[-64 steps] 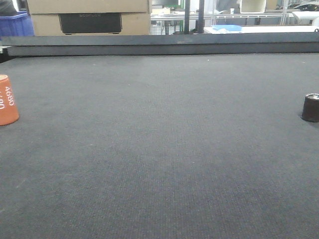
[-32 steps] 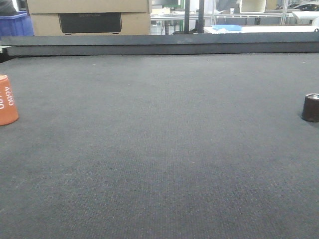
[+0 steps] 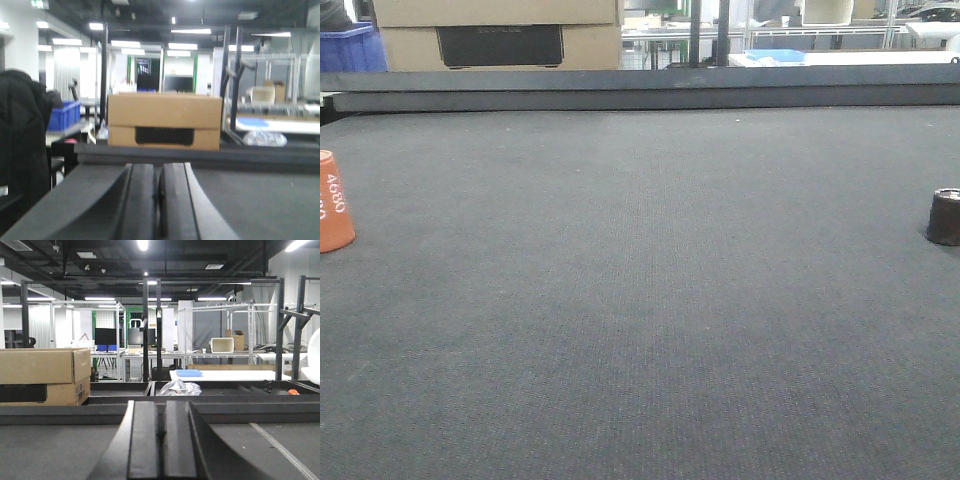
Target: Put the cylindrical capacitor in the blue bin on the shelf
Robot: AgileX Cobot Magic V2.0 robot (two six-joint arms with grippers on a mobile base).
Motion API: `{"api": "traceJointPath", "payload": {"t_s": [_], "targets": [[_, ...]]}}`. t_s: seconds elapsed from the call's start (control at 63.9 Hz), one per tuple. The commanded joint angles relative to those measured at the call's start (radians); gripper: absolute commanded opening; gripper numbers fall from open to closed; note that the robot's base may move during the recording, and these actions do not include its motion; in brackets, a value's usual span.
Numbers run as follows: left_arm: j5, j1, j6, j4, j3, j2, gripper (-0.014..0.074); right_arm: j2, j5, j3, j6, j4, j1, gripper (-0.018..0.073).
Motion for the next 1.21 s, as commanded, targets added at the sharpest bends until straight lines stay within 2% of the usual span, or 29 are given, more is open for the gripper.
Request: {"api": "traceJointPath", "payload": {"t_s": [0.0,0.125,0.204,0.298,0.454,0.626,0.72,0.846,1.018,1.08,1.19], "targets": [[0.116,0.003,0.000,-0.004,-0.092,0.070,0.0192,0.057,0.036,-0.049,-0.003,0.003,0.000,-0.0098],[0.172,0.003,0.000,-0.004,-0.148,0.167,0.0444,0.122,0.036,-0.064,-0.003,0.003,0.000,0.0137],[0.212,0.003,0.000,-0.006,-0.166,0.224,0.0546,0.157,0.040,-0.064,-0.003,0.003,0.000,0.0344],[0.270,0.003,0.000,-0.006,-0.194,0.312,0.0606,0.192,0.047,-0.064,-0.003,0.003,0.000,0.0573],[0.345,-0.016,0.000,-0.006,-0.269,0.456,0.0602,0.237,0.060,-0.066,-0.003,0.003,0.000,0.0569],[0.353,-0.088,0.000,-0.006,-0.296,0.611,0.0602,0.332,0.201,-0.066,-0.003,0.010,0.000,0.0569],[0.345,-0.100,0.000,-0.008,-0.296,0.694,0.0602,0.403,0.199,-0.062,-0.003,0.010,0.001,0.0569],[0.264,-0.100,0.000,-0.008,-0.289,0.775,0.0602,0.514,0.045,-0.006,-0.003,0.008,0.001,0.0569],[0.073,-0.100,0.000,-0.010,-0.249,0.832,0.0602,0.714,-0.214,0.090,-0.003,-0.004,0.001,0.0569],[0.012,-0.100,0.000,-0.010,-0.234,0.839,0.0602,0.804,-0.293,0.097,-0.003,-0.027,0.014,0.0569],[-0.016,-0.100,0.000,-0.010,-0.226,0.839,0.0602,0.955,-0.447,0.097,-0.003,-0.079,0.065,0.0569]]}}
